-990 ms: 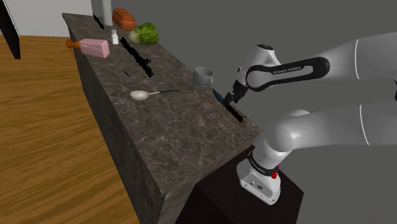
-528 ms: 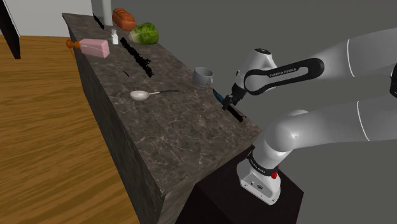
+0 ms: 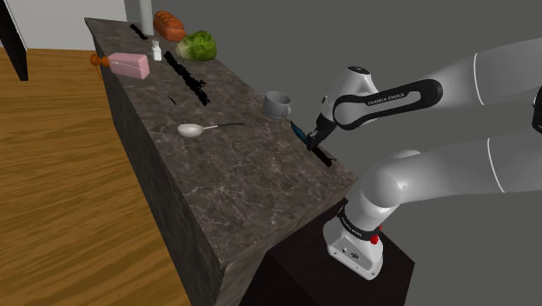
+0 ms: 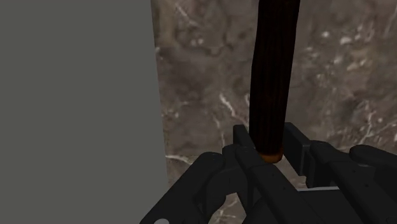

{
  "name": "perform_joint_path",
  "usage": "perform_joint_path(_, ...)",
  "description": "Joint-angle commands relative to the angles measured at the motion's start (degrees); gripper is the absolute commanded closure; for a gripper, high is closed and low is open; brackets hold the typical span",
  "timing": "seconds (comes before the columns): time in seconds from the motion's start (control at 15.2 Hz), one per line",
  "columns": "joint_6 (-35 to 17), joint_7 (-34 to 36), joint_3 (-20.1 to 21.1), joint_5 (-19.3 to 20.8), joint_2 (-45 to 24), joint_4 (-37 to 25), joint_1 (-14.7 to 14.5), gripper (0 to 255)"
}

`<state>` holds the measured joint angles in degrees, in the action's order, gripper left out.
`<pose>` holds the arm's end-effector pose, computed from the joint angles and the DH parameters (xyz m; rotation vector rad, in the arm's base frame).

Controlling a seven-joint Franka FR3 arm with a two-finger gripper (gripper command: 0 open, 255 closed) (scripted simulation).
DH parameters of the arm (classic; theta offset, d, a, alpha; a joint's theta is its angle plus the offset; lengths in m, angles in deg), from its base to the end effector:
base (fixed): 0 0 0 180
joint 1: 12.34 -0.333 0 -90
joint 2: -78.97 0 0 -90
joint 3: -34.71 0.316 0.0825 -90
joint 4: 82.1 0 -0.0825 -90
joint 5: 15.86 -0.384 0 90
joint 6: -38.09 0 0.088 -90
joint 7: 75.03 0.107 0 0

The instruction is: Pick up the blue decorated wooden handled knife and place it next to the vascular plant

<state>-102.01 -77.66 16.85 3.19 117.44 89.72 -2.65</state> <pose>0.2783 -0.1218 0.3251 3.0706 -0.2087 0.1613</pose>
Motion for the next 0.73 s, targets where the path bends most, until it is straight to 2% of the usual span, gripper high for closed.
perform_joint_path(0.0, 0.0, 0.0, 0.0, 0.0, 0.0, 0.0, 0.0, 255)
perform_joint_path(0.26, 0.0, 0.0, 0.0, 0.0, 0.0, 0.0, 0.0, 255)
perform_joint_path(0.66, 7.2, -0.5, 1.0, -1.4, 4.8, -2.5, -0.5, 255)
